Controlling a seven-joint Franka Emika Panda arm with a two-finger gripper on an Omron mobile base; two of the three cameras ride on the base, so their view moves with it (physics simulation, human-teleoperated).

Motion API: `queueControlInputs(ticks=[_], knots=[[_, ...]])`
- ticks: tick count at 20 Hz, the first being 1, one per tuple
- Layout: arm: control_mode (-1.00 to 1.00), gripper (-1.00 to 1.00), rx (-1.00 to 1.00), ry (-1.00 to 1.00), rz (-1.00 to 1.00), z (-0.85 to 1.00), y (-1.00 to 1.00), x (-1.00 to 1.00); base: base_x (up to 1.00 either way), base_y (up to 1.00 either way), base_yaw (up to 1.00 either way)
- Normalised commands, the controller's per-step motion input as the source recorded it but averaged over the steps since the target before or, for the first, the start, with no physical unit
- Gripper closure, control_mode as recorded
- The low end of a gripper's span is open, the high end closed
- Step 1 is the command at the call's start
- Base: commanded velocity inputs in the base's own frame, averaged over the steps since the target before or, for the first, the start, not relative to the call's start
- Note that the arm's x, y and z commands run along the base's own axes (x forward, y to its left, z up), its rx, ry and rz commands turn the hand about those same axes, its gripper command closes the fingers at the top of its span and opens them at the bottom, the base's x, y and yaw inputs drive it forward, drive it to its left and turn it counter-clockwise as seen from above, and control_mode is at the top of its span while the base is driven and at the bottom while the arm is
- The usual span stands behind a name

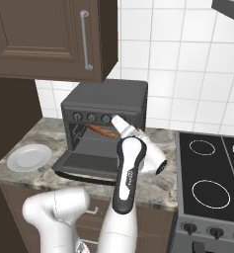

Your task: Pull the toaster oven rack outwards. Pick up the baguette from the plate and place it on the toaster oven rack. Close the toaster oven door fully and set the temperature to the lowest setting.

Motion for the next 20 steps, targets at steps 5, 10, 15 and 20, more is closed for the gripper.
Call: queueControlInputs(ticks=[5,10,15,20], knots=[[-1.00,-1.00,-0.27,-0.34,-0.01,0.03,-1.00,-0.09,0.00,0.00,0.00],[-1.00,-1.00,-0.39,-0.42,0.00,0.00,-1.00,-0.13,0.00,0.00,0.00],[-1.00,-1.00,-0.42,-0.58,0.00,-0.07,-1.00,-0.44,0.00,0.00,0.00],[-1.00,-1.00,-0.56,-0.80,0.00,-0.30,-0.90,-0.77,0.00,0.00,0.00]])
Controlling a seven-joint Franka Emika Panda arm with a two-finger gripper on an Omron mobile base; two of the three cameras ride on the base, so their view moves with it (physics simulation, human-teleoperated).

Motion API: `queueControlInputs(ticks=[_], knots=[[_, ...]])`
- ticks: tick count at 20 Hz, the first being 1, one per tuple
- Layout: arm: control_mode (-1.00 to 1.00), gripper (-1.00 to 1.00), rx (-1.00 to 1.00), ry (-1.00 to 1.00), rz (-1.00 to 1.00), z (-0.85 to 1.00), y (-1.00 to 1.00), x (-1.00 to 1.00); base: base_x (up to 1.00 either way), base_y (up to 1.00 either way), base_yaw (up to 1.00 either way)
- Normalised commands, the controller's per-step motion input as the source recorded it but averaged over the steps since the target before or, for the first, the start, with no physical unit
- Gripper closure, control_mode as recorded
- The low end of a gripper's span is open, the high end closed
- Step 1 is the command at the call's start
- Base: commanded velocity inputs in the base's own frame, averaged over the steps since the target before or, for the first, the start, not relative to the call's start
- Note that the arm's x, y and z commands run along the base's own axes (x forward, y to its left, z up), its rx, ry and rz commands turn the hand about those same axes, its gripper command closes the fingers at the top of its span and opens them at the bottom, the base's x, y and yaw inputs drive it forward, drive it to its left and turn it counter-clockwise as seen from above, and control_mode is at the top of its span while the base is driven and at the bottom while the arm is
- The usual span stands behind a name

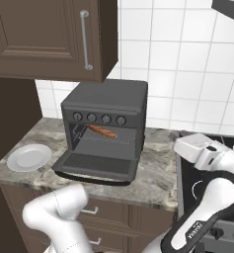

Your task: Pull the toaster oven rack outwards. Pick up the baguette from the plate and place it on the toaster oven rack. Close the toaster oven door fully and set the temperature to the lowest setting.

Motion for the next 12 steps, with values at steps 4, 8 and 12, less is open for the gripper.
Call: queueControlInputs(ticks=[4,8,12], knots=[[-1.00,-1.00,-0.80,-0.88,0.02,-0.18,-0.20,-0.70,0.00,0.00,0.00],[-1.00,-1.00,-0.83,-0.82,0.03,-0.39,0.28,-0.48,0.00,0.00,0.00],[-1.00,-1.00,-0.93,-0.60,-0.01,-0.84,0.83,-0.17,0.00,0.00,0.00]])
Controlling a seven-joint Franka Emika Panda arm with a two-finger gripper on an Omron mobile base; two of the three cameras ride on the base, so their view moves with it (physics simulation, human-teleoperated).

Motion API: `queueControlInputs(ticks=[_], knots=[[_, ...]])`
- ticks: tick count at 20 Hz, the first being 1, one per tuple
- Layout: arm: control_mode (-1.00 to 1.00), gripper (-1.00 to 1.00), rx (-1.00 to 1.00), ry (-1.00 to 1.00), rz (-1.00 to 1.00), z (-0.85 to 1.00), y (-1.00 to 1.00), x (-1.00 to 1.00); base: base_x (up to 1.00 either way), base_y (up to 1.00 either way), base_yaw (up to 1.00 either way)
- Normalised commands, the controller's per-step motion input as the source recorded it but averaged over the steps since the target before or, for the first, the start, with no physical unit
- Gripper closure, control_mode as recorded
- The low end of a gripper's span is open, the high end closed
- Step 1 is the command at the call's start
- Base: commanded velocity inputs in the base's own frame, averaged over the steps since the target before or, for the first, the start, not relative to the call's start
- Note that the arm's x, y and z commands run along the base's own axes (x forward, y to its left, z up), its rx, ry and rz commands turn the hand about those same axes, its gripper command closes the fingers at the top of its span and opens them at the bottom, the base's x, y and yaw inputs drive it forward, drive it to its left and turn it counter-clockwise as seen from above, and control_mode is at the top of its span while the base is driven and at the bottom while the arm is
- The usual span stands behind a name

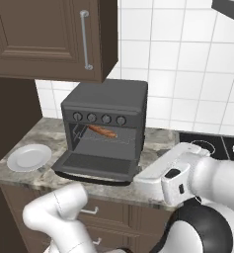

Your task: Pull the toaster oven rack outwards. Pick up the baguette from the plate and place it on the toaster oven rack. Close the toaster oven door fully and set the temperature to the lowest setting.

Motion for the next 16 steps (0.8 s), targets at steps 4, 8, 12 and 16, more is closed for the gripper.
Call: queueControlInputs(ticks=[4,8,12,16], knots=[[-1.00,-1.00,-0.87,-0.42,-0.01,-0.97,0.76,0.08,0.00,0.00,0.00],[-1.00,-1.00,-0.62,-0.19,0.00,-0.67,0.14,0.63,0.00,0.00,0.00],[-1.00,-1.00,-0.34,-0.01,0.04,-0.49,-0.11,0.99,0.00,0.00,0.00],[-1.00,-1.00,-0.21,-0.01,0.09,-0.75,-0.23,1.00,0.00,0.00,0.00]])
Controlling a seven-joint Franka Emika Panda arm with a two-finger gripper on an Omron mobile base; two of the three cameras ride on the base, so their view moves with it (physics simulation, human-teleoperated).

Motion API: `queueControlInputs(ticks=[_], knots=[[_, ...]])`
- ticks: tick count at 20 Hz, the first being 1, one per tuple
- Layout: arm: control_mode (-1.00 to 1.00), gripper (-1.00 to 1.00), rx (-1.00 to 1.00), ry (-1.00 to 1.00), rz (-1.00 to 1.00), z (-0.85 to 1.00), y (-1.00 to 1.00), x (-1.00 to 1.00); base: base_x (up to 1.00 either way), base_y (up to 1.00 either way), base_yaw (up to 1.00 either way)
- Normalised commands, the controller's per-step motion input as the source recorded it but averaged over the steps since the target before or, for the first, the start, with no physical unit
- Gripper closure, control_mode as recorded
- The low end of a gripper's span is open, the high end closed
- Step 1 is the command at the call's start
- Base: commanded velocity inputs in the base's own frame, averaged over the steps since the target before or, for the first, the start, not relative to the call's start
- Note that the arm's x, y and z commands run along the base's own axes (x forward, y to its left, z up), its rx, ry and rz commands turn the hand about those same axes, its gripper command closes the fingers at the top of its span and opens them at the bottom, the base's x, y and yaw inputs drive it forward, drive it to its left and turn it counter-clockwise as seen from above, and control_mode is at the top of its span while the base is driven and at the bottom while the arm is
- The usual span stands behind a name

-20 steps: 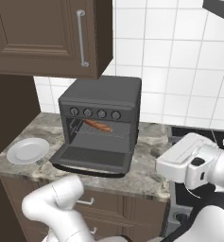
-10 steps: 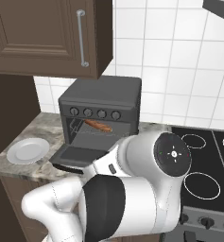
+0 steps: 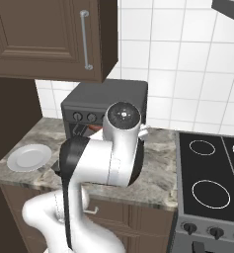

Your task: Pull the toaster oven rack outwards. Pick up the baguette from the plate and place it on the toaster oven rack. Close the toaster oven door fully and set the temperature to the lowest setting.

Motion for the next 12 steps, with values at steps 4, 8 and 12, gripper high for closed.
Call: queueControlInputs(ticks=[4,8,12], knots=[[-1.00,-1.00,-0.04,-0.05,0.18,-0.68,-0.49,0.91,0.00,0.00,0.00],[-1.00,-1.00,0.00,-0.10,0.26,-0.50,-0.72,0.76,0.00,0.00,0.00],[-1.00,-1.00,0.00,-0.13,0.29,-0.50,-0.93,0.62,0.00,0.00,0.00]])
